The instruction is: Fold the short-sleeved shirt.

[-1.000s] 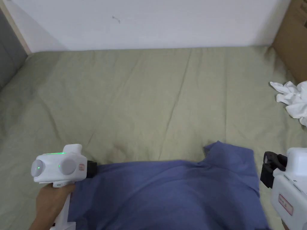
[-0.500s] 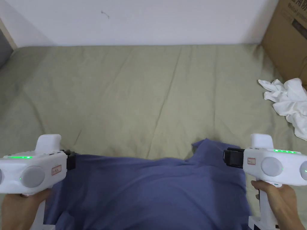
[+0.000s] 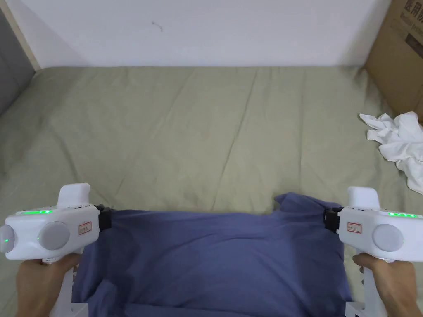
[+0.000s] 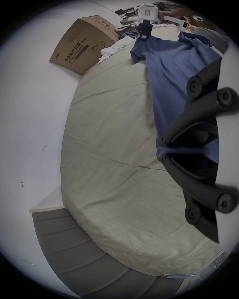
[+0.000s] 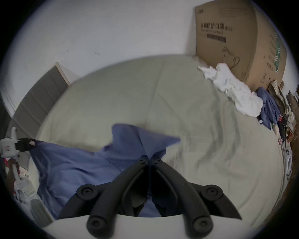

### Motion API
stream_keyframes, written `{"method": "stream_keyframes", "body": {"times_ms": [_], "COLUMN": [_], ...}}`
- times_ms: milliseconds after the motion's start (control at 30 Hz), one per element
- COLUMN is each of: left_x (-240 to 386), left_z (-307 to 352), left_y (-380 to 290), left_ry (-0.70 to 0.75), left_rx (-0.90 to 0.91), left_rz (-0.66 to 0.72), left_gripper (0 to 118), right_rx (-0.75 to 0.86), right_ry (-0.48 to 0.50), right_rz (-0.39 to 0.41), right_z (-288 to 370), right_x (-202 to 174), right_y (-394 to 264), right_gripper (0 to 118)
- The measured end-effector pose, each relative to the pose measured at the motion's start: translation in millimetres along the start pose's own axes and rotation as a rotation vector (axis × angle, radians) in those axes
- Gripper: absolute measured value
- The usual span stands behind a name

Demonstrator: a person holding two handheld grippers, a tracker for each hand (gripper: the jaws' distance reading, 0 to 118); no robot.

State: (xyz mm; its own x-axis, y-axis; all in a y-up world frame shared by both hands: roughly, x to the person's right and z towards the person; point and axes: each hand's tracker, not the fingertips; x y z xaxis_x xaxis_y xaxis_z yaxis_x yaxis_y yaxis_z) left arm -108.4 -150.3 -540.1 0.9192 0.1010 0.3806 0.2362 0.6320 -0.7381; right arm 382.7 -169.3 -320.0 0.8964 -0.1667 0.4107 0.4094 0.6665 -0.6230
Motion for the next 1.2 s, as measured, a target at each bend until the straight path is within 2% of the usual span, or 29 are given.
{"method": "stream_keyframes", "body": {"times_ms": [200,333,500,700,833,1067,1100,1133,1167,1200], "left_x": [-15,-25,-32,-40,-51,-47,-46,-46,-45,-42], "left_z": [31,66,101,109,91,81,82,83,86,91], "left_y": [-18,-39,-83,-145,-180,-209,-208,-206,-203,-200], "left_ry": [-0.014,-0.03,-0.037,-0.027,-0.009,0.018,0.019,0.019,0.022,0.022], "left_rx": [0.011,0.018,-0.003,-0.08,-0.126,-0.147,-0.146,-0.148,-0.149,-0.149], "left_rz": [0.07,0.094,0.081,0.105,0.097,0.062,0.055,0.047,0.043,0.039], "left_gripper": [8,8,8,8,8,10,15,39,66,84], "right_rx": [0.137,0.171,0.16,0.034,-0.056,-0.131,-0.128,-0.12,-0.113,-0.1], "right_ry": [0.088,0.133,0.149,0.114,0.063,-0.007,-0.011,-0.016,-0.024,-0.032], "right_rz": [0.016,0.008,-0.006,-0.052,-0.065,-0.083,-0.085,-0.084,-0.078,-0.069], "right_z": [102,160,198,197,179,159,160,164,168,176], "right_x": [-6,-12,-15,-12,-9,-10,-9,-11,-13,-17], "right_y": [-15,-43,-94,-160,-195,-218,-218,-216,-213,-208], "right_gripper": [4,4,4,4,4,4,5,9,20,37]}}
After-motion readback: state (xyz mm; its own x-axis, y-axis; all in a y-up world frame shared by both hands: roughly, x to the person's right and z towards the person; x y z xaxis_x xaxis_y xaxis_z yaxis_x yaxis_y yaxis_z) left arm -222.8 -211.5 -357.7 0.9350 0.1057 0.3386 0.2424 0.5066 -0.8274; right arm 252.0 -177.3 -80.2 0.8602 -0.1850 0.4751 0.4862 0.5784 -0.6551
